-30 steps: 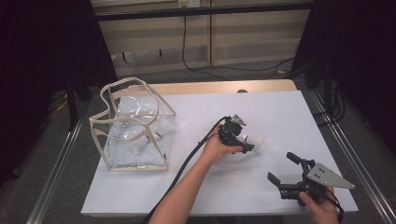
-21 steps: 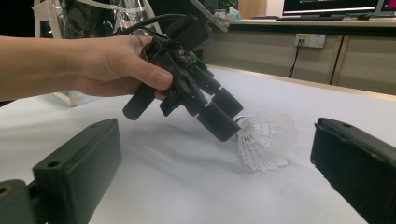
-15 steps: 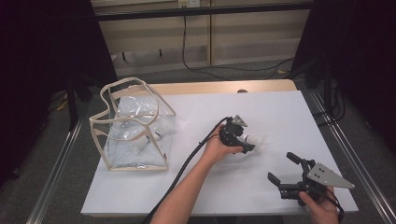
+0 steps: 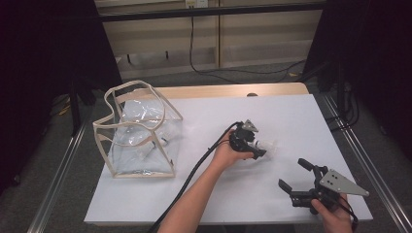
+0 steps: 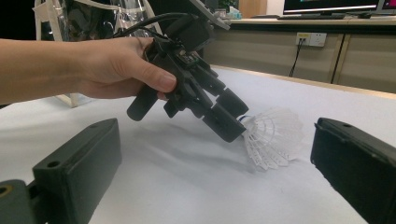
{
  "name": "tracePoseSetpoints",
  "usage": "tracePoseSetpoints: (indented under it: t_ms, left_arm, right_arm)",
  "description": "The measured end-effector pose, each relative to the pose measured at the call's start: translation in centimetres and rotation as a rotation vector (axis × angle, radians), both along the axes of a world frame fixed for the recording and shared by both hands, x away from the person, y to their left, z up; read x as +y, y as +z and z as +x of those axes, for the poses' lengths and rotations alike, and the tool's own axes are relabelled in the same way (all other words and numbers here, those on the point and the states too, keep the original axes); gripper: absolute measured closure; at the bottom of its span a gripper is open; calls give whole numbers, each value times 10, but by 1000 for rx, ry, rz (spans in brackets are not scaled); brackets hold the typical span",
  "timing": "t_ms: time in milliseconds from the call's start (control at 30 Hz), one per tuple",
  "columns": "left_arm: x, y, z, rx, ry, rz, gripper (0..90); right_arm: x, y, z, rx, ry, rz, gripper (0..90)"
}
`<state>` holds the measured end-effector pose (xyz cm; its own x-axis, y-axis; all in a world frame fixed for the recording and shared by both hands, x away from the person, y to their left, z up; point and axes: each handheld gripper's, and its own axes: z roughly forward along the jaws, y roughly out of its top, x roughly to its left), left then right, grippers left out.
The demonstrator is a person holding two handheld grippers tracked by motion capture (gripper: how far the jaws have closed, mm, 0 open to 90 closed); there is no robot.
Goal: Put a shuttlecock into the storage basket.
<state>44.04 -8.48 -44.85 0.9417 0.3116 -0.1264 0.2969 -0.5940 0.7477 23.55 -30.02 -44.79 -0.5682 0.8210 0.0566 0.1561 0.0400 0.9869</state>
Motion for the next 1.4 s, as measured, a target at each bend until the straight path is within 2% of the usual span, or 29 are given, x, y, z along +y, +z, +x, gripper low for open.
tracePoseSetpoints:
  t_ms: [133, 233, 333, 400, 700, 833, 933, 1100, 1133, 1200, 1300, 1400]
  left_arm:
    - [-2, -3, 3, -1, 4, -1, 292]
    - [-1, -5, 6, 19, 19, -15, 309]
    - [0, -6, 7, 18, 13, -9, 362]
    - [0, -6, 7, 32, 18, -12, 391]
    - [2, -3, 4, 55, -18, 17, 575]
    - [2, -2, 1, 61, -44, 18, 611]
    - [2, -1, 0, 56, -48, 29, 611]
    - [1, 0, 1, 26, -50, 12, 490]
    - [-1, -1, 1, 7, -52, 8, 470]
    - [-2, -1, 1, -1, -58, -4, 453]
    - [-5, -3, 0, -11, -81, 7, 451]
    - [-7, -5, -1, 3, -100, 17, 495]
  right_arm:
    - [0, 0, 0, 0, 0, -1, 18]
    - [-1, 0, 0, 1, -1, -2, 17]
    - [-2, 0, 0, -1, -1, -2, 18]
    - [-2, 0, -1, 3, -4, 2, 17]
    - [-3, 0, -1, 4, -4, 4, 17]
    - [-3, 0, -1, 3, -4, 4, 17]
    - [-2, 0, -1, 4, -4, 5, 18]
    - [-2, 0, -1, 3, -3, 4, 17]
    - [-2, 0, -1, 5, -2, 5, 17]
    - [-2, 0, -1, 4, -2, 5, 17]
    - [-2, 0, -1, 5, -2, 6, 18]
    - [-2, 0, -1, 6, -2, 9, 17]
